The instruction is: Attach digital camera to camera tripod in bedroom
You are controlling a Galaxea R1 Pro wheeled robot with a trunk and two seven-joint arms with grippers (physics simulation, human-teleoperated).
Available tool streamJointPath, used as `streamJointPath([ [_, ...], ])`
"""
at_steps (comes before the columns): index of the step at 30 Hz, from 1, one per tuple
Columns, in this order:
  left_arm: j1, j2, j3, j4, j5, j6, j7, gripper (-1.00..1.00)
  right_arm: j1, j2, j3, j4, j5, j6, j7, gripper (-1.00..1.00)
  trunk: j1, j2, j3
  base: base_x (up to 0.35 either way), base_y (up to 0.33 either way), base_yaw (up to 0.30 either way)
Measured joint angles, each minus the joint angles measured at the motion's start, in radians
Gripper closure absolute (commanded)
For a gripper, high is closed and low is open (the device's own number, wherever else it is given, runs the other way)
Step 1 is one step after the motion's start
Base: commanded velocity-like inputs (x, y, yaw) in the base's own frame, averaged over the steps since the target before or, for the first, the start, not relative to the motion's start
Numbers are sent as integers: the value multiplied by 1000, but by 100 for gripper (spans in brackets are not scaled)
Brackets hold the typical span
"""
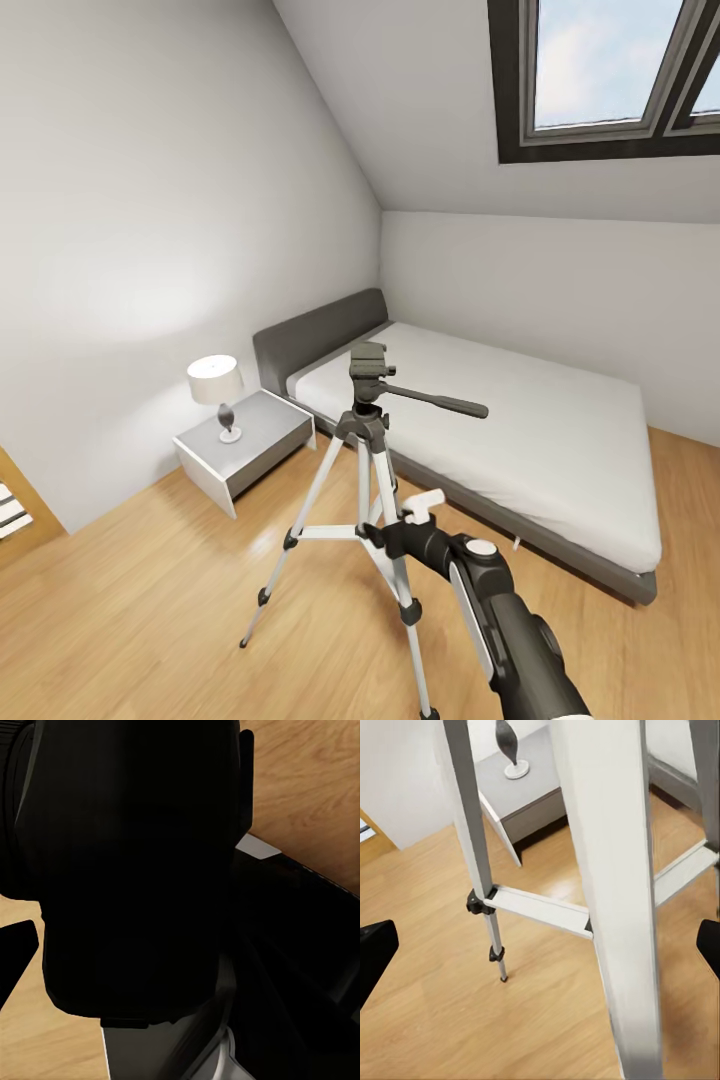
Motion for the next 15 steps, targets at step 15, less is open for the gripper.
streamJointPath([
  [15,0,0,0,0,0,0,0,100,-18,6,0,108,-1,-86,-65,-100,0,0,0,0,0,0],
])
